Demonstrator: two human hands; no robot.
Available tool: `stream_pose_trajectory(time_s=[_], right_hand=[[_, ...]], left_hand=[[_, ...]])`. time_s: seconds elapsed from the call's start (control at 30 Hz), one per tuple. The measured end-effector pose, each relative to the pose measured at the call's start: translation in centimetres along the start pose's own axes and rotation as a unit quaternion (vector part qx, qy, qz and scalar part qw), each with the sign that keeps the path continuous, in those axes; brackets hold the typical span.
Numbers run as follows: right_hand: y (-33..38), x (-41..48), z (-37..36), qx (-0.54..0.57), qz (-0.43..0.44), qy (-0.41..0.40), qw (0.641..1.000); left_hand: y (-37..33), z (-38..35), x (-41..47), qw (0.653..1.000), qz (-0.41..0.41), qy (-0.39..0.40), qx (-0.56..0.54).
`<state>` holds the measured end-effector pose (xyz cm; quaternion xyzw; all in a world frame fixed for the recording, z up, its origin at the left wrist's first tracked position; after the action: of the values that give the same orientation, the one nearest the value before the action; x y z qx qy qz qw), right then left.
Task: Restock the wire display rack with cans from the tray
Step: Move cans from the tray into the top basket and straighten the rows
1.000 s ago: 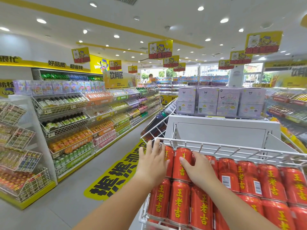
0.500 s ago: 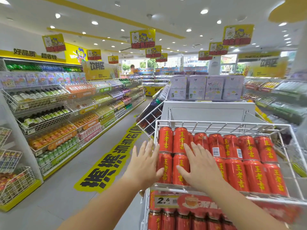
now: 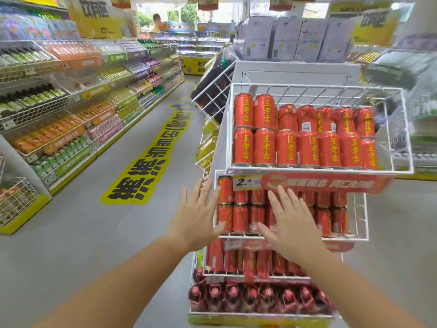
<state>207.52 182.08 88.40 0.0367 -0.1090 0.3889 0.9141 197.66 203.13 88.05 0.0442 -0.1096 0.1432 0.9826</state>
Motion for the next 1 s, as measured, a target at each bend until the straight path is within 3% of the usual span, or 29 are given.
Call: stream_pose_trajectory(time_s=[0.2,0.4,1.0], right_hand=[[1.6,-5.4,-7.1,0.007,0.002,0.063,0.998],[2.5,-9.7,-18.1,0.027,0.015,0.152,0.988],[4.5,-26.4,-64.8,0.125,0.047,0.386,0.913]], left_hand=[[-1.0,-6.3,-4.8,0.998,0.008,0.062,-0.005],[-3.3,-17.4,-9.6,0.988,0.009,0.148,-0.040],[-6.3,-64.1,-27.1,0.920,0.012,0.391,-0.037]])
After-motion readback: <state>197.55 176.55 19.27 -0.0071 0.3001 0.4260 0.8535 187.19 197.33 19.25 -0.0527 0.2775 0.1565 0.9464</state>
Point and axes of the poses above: each hand's wrist, its own x-axis towards the middle knuckle, its own z-axis out of the back of the hand, y = z × x, the point moved 4 cm from there along x, towards the middle knuckle, and after that the axes turned 6 degrees about z, right-handed, at the moved point
